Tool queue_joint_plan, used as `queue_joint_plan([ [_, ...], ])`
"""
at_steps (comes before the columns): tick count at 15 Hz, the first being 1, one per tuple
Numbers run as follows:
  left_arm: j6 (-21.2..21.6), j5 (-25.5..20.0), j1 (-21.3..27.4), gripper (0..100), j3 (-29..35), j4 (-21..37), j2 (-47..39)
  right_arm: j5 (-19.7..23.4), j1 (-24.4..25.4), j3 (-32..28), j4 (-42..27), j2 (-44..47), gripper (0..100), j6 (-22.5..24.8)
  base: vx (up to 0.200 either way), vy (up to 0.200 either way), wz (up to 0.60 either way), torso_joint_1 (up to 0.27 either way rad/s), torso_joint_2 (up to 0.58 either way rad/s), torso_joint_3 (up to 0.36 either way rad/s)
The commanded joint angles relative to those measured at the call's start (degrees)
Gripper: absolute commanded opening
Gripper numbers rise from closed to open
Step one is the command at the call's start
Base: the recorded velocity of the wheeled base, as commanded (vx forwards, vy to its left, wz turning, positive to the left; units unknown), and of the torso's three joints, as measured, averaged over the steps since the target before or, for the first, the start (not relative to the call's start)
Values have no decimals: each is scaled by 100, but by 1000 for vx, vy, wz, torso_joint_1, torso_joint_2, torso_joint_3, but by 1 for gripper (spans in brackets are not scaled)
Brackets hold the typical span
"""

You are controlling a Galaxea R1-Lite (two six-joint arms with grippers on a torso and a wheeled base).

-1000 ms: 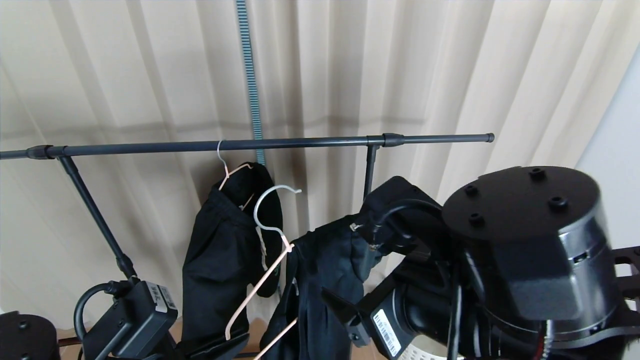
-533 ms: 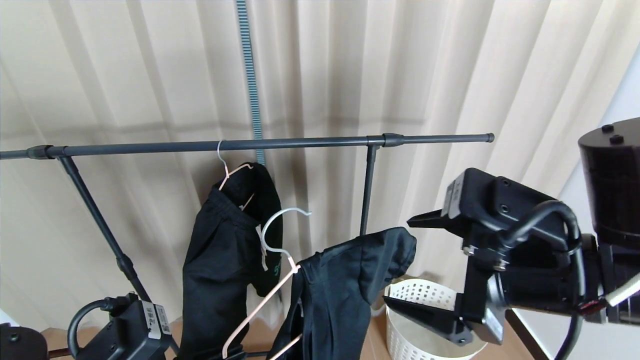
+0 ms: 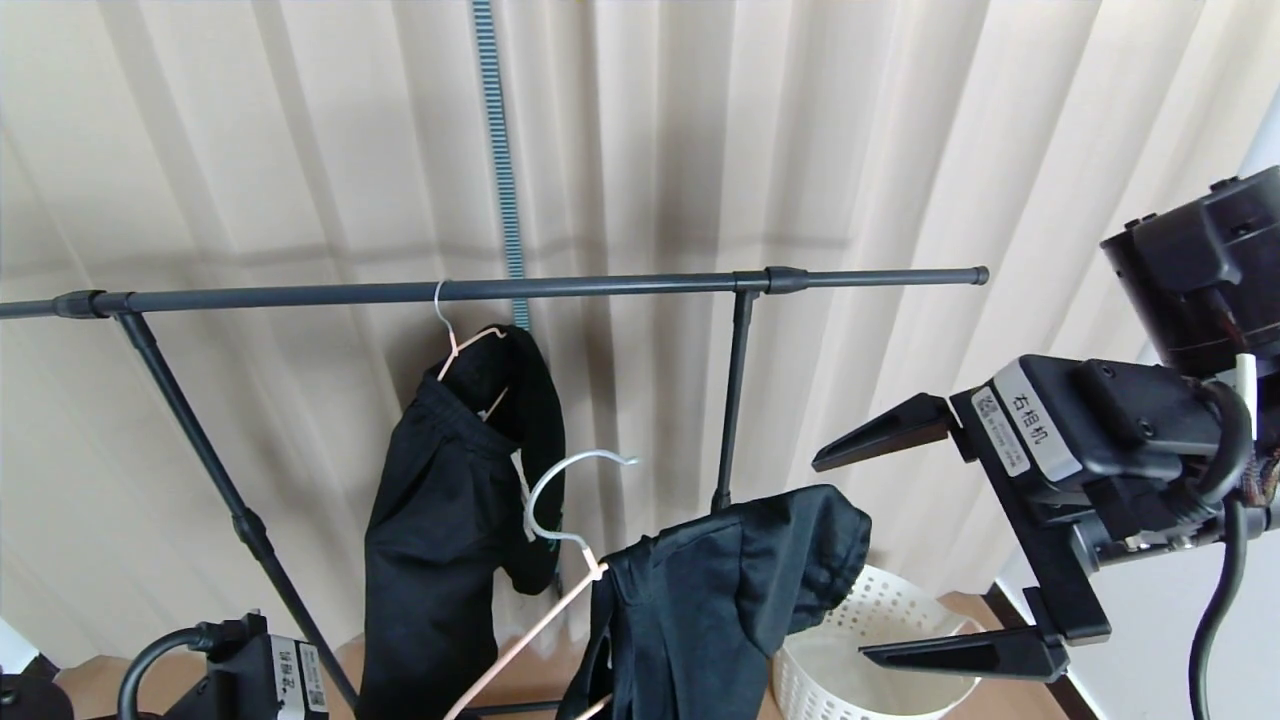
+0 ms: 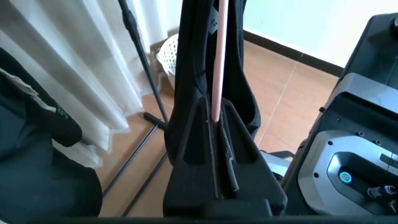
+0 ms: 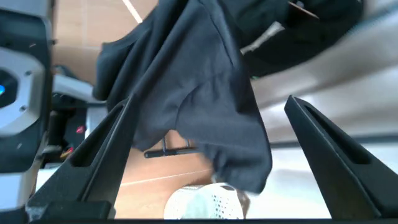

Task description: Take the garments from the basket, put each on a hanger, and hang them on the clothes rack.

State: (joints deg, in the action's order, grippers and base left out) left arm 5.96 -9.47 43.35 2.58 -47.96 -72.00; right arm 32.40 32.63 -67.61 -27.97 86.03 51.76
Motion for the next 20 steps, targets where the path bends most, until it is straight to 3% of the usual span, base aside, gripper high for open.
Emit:
queue_joint_plan([
  [1,2,-2,68,0,-30,-3,63,311,-29,-622,-491,678,100,220,0,0,0,0,0,0],
  [6,54,-2,341,0,-100,-3,177,451,156,-991,-614,1179,100,220,0,0,0,0,0,0],
  [20,63,-2,358,0,-100,-3,318,416,516,-1176,-570,1654,100,194,0,0,0,0,0,0],
])
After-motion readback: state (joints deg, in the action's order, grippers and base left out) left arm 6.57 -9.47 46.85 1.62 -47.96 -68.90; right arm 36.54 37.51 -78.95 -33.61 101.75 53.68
